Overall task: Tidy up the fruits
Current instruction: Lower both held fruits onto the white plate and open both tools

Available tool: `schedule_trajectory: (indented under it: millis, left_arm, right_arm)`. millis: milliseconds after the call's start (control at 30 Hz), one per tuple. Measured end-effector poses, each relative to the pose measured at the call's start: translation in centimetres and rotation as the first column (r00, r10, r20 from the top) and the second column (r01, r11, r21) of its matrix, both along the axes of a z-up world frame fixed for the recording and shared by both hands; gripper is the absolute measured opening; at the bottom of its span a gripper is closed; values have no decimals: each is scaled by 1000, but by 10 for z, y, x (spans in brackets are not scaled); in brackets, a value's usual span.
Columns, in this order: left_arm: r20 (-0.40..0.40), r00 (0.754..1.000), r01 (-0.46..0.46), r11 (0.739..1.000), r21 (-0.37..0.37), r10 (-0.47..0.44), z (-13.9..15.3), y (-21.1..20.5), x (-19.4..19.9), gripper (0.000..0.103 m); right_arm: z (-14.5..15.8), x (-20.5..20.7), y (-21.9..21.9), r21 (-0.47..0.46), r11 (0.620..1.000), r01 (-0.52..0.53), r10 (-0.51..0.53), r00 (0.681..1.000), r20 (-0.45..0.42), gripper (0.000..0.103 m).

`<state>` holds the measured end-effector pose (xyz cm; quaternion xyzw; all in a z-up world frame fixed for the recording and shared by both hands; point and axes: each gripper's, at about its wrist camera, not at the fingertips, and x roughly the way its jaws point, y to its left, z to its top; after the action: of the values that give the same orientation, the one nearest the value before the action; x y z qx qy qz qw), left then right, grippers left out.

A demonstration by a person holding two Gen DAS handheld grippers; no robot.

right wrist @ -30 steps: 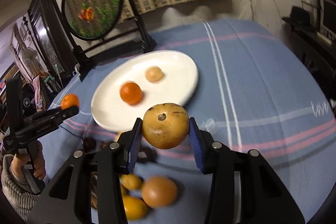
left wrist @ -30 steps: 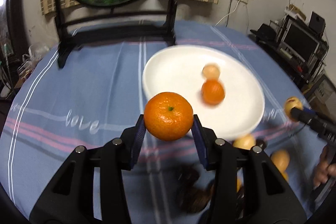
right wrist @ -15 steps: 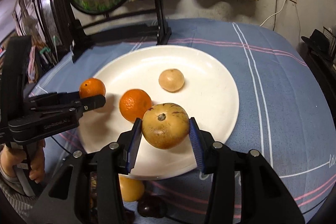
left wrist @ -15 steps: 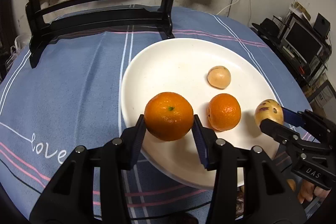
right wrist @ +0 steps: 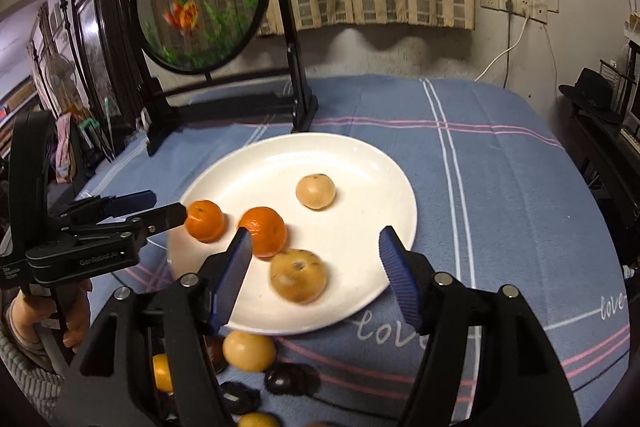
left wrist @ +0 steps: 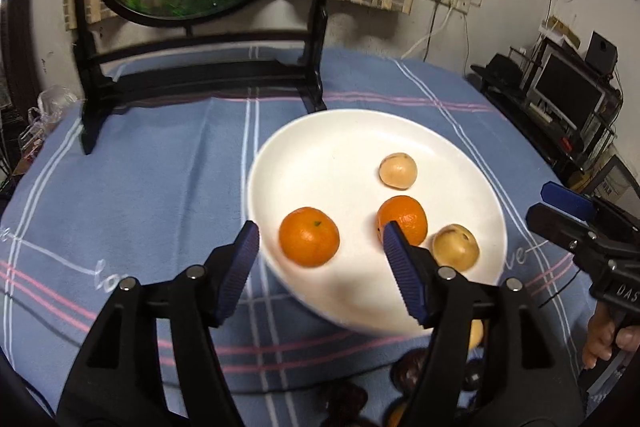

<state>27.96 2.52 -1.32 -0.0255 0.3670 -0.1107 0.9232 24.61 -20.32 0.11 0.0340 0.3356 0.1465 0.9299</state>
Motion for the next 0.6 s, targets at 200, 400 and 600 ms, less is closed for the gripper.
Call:
schedule_trajectory:
  millis: [200,400,600]
  left_arm:
    - [2,1000,-19,1000,16,19,-3,16,-55,69]
    - [-5,1000,-19,999,51,20,-22,28,-123,76]
    - [-58,998,27,996,88,-21,-47,30,-169,77]
  right_arm:
    - [1,-41,-15,51,999,12,-12,1000,-6,69]
    - [-18,-85,-48,130,989,69,-65,997,-36,79]
    - [-18,-98,-62,174,979,102,-96,994,-42,79]
